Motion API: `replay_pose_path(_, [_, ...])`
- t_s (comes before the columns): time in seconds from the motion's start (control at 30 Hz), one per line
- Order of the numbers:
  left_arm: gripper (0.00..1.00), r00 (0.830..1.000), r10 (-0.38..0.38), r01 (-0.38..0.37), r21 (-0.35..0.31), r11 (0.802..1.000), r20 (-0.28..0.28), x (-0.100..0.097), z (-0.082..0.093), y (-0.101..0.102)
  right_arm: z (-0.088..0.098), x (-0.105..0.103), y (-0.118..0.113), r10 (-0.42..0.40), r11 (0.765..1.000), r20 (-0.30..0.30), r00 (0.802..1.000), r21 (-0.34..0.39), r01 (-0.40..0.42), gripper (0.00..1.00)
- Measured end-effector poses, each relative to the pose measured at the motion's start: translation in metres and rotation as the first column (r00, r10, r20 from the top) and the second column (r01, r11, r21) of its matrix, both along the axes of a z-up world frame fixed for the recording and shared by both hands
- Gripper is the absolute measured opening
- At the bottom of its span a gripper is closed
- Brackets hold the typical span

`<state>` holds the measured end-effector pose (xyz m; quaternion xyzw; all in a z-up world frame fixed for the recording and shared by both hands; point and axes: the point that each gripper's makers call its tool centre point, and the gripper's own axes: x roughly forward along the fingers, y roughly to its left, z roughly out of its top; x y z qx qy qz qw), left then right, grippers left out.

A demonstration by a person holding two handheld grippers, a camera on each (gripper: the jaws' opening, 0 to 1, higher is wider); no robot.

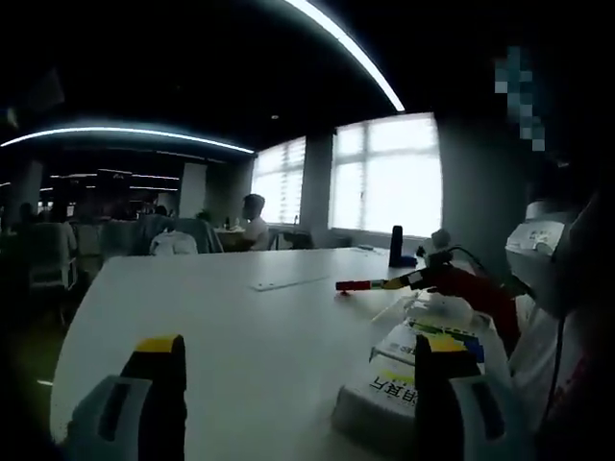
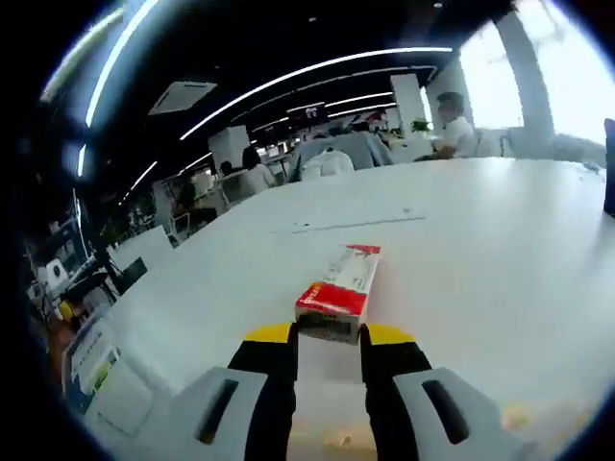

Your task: Arrange the small medicine boxes into an aligned row inside the storage area until every box is upright, visible, and separated from the surrounding clutter.

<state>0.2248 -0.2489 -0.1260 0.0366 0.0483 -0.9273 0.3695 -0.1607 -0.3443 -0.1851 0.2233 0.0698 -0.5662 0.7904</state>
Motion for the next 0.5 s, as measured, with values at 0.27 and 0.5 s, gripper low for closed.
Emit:
replay_pose_path(0.27, [0.99,1.000,-0.002,0.002,0.004,1.000,-0.009,-0.005,0.002,-0.002,0.012,0.011,0.001,0.037,0.999,0.158,0.987,-0.022,-0.034,0.23])
replay_pose_path(0.5, [0.99,1.000,-0.025,0.025,0.010,1.000,-0.010,-0.015,0.000,-0.001,0.028,0.025,0.007,0.104,0.995,0.363,0.926,-0.046,-0.094,0.22])
